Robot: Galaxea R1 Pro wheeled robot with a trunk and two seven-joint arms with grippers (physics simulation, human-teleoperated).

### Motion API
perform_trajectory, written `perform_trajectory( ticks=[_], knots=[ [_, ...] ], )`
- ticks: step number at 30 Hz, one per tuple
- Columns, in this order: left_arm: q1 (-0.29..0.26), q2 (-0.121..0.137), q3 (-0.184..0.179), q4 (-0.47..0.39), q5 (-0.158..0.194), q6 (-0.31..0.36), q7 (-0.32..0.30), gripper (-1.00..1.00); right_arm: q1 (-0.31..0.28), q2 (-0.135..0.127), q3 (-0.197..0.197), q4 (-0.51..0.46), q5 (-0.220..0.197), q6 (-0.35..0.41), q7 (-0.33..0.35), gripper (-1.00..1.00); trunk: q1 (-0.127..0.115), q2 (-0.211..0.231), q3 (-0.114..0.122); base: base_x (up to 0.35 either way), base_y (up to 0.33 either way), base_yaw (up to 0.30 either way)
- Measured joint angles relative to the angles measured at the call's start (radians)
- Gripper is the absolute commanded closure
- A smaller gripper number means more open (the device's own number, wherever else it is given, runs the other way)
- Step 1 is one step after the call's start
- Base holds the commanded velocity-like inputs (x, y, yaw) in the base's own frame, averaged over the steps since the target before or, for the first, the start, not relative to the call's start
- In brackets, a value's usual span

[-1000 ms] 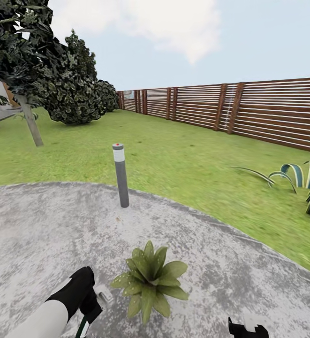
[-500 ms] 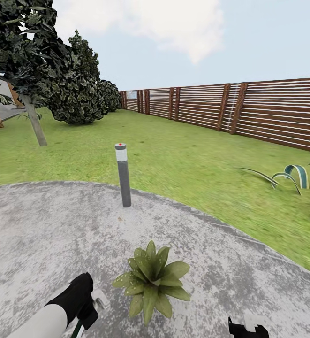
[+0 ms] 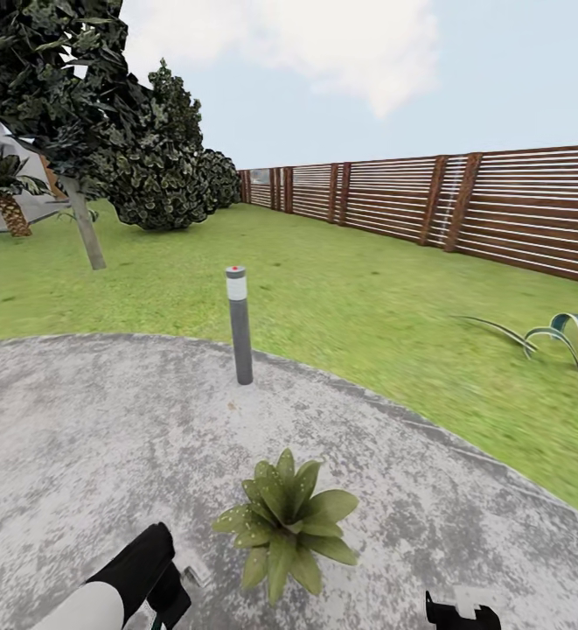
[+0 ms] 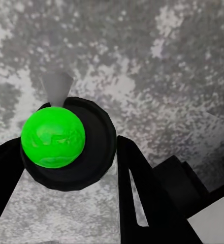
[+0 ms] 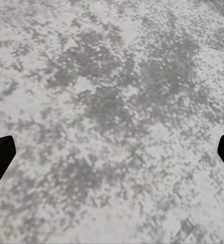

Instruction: Pick up the pesticide atomizer in the garden and spray insectifuge to fully cover both potted plants in the garden.

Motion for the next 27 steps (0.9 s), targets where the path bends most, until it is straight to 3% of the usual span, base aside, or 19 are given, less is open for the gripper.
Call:
perform_trajectory(
  ticks=[4, 11, 14, 20, 27],
  knots=[
    [0.001, 0.001, 0.002, -0.002, 0.013, -0.001, 0.002, 1.0, 0.0, 0.0, 0.0, 0.0, 0.0, 0.0, 0.0, -1.0, 0.0, 0.0, 0.0, 0.0, -0.26, 0.034],
    [0.003, 0.003, 0.001, -0.001, 0.038, -0.002, 0.004, 1.0, 0.0, 0.0, 0.0, 0.0, 0.0, 0.0, 0.0, -1.0, 0.0, 0.0, 0.0, 0.0, -0.037, 0.248],
    [0.006, 0.005, 0.002, 0.006, 0.04, -0.001, 0.067, 1.0, 0.0, 0.001, 0.0, 0.001, 0.0, 0.0, 0.0, -1.0, 0.0, 0.0, 0.0, 0.0, -0.001, 0.275],
    [0.008, 0.001, 0.001, 0.013, 0.105, -0.004, 0.115, 1.0, 0.0, 0.002, 0.0, 0.001, 0.0, 0.0, 0.0, -1.0, 0.0, 0.0, 0.0, 0.0, 0.0, 0.272],
    [0.008, -0.001, 0.0, 0.012, 0.108, -0.005, 0.118, 1.0, 0.0, -0.003, 0.0, 0.0, 0.001, 0.0, 0.0, -1.0, 0.0, 0.0, 0.0, -0.062, -0.131, 0.04]
  ],
)
